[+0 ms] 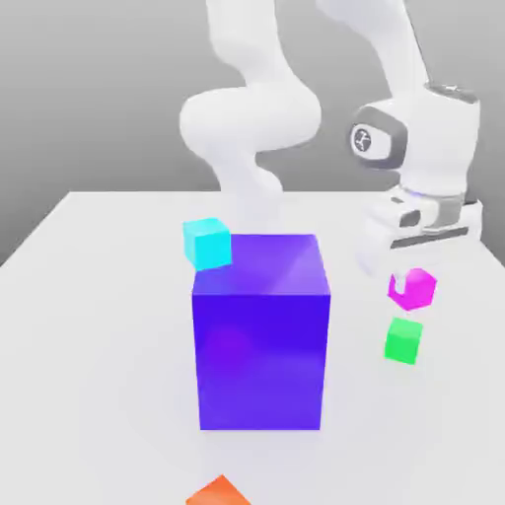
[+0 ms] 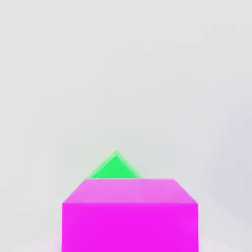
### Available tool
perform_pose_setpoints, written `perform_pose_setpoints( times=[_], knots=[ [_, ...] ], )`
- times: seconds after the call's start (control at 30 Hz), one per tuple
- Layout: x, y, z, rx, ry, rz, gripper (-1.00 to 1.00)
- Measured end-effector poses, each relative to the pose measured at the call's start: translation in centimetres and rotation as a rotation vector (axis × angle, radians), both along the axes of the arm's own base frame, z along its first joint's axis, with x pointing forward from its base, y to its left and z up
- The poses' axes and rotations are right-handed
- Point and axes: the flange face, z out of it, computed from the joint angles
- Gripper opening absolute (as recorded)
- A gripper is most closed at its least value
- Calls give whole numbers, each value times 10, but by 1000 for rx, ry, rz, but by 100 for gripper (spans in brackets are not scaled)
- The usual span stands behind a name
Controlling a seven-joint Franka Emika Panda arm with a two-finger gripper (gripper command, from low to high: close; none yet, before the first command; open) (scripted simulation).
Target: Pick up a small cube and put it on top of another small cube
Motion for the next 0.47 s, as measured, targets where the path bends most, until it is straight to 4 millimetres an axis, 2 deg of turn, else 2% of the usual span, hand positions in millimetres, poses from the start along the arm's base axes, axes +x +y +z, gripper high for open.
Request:
perform_pose_setpoints(
  times=[0.2, 0.4, 0.43, 0.47],
  knots=[
    [1, 1, -21, 1, -5, 2, -100],
    [-6, 1, -48, 24, 13, 10, -100],
    [-8, 1, -52, 28, 18, 11, 100],
    [-7, -1, -52, 28, 17, 5, 100]
  ],
)
